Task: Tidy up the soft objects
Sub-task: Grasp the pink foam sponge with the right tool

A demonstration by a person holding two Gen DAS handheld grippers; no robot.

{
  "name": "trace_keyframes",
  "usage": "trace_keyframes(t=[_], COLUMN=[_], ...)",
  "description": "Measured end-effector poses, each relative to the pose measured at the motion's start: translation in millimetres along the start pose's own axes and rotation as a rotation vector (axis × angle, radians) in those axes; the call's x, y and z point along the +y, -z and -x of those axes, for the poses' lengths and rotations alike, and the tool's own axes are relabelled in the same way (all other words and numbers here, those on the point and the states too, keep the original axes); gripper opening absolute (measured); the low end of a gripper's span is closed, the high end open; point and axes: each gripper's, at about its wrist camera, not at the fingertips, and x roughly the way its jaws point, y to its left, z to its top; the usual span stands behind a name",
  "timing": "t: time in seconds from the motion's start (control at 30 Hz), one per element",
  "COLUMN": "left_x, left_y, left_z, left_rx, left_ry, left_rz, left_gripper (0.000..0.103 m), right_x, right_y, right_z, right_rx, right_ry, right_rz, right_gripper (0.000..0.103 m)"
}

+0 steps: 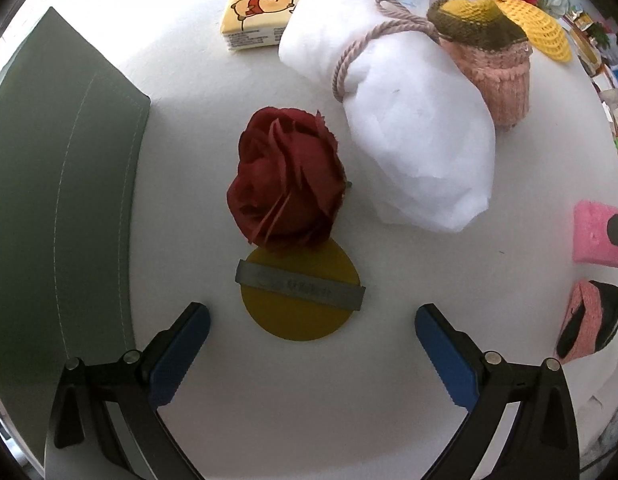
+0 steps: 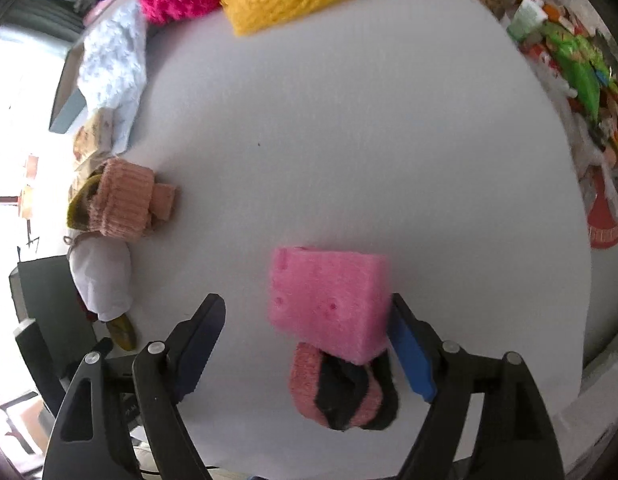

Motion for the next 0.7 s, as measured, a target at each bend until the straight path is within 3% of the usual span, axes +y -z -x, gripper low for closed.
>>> trace_keyframes(t=[0.2, 0.43, 0.7], left_x=[-1.3, -1.9, -0.3], left_y=[-4.6, 10.1, 10.1], left_z=[2.5, 4.0, 5.3], left_rx=[-0.023, -0.048, -0.037], left_ry=[0.0, 0.001, 0.001], left_rz=[-0.01, -0.01, -0.012], left_gripper=[0.103, 0.103, 0.103], right_x=[13.1, -10.4, -17.3], right_y=[3.0, -2.2, -15.9], right_z=[-6.6, -22.5, -40.8], right_rx=[-0.008, 0.019, 0.008], right_ry=[0.056, 0.029, 0.12], right_rz=[0.073, -0.053, -0.04], right_gripper=[0.083, 0.084, 0.085])
